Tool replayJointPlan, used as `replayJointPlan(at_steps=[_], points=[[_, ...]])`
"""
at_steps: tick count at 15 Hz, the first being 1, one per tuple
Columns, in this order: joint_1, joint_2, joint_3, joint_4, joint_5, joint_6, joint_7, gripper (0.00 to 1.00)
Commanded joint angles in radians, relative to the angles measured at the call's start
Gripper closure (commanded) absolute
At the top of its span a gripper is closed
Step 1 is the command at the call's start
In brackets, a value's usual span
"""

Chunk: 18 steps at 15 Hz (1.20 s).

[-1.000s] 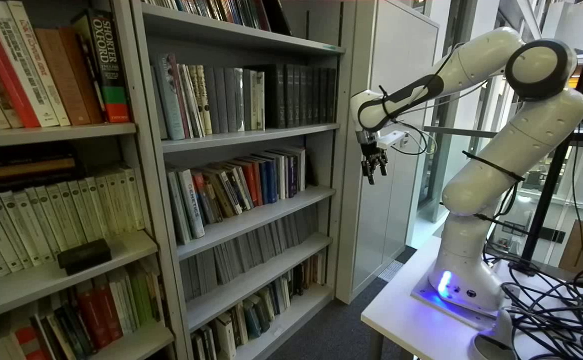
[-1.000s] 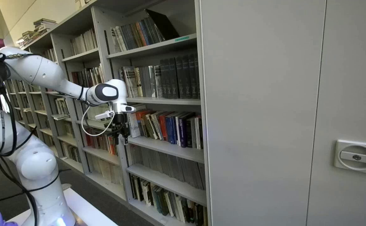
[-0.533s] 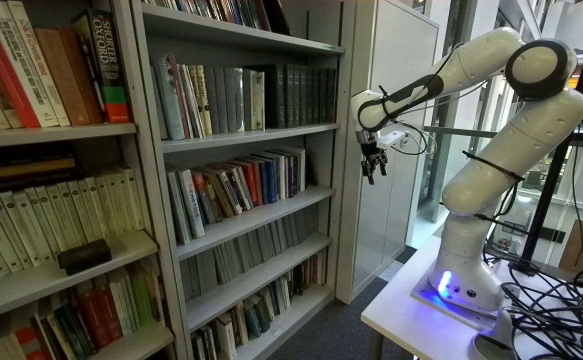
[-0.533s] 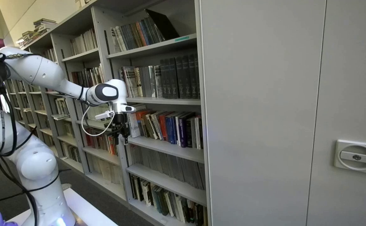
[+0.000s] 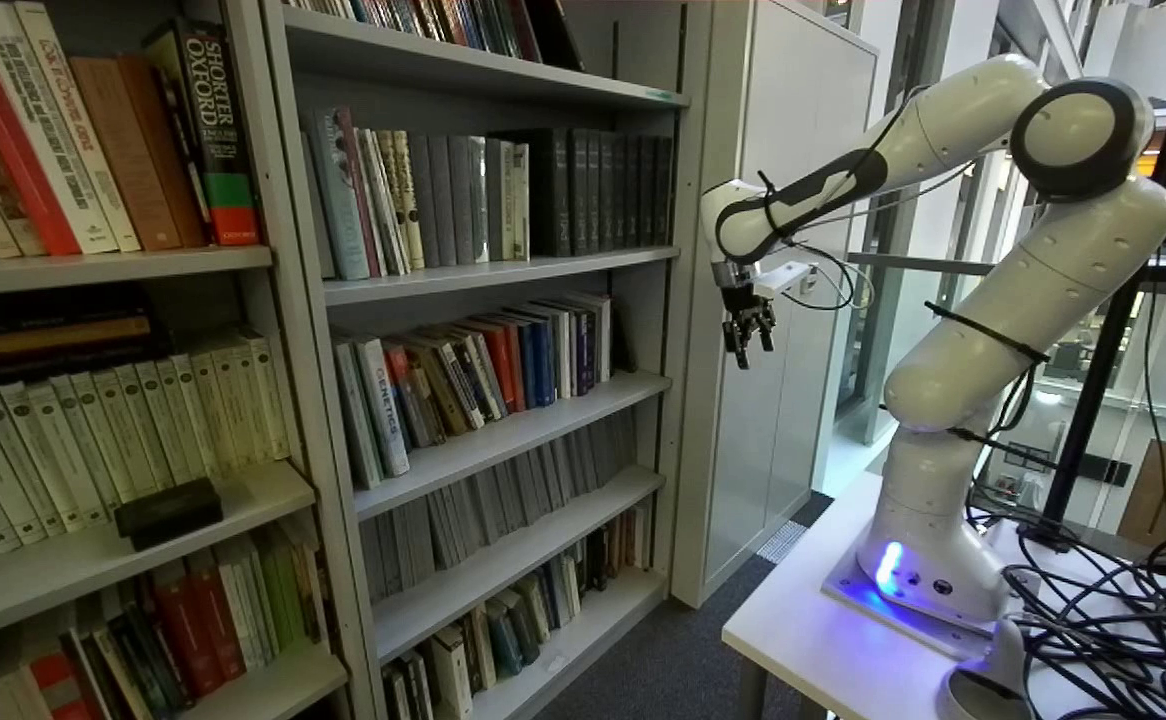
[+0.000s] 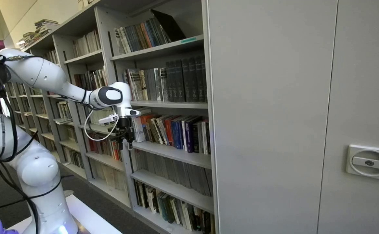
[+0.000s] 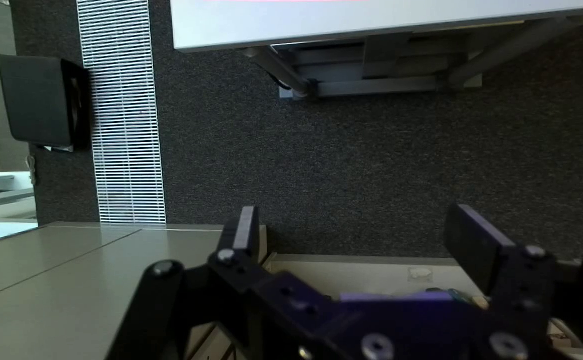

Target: Remove the fifth book from the left of the second shelf of the cabinet on the right and put it before the big grey books on the same shelf

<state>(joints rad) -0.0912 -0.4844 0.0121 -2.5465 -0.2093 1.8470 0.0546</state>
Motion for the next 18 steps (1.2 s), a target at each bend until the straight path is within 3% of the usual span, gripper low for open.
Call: replayJointPlan(at_steps=[1, 14, 18], points=[[0.012, 0.000, -0.010, 0.001, -0.004, -0.002, 0.004, 0.00], [0.012, 0.000, -0.010, 0.001, -0.004, -0.002, 0.004, 0.00], [0.069, -0.039, 0.001, -0.017, 0.074, 0.112, -0.001, 0.00]])
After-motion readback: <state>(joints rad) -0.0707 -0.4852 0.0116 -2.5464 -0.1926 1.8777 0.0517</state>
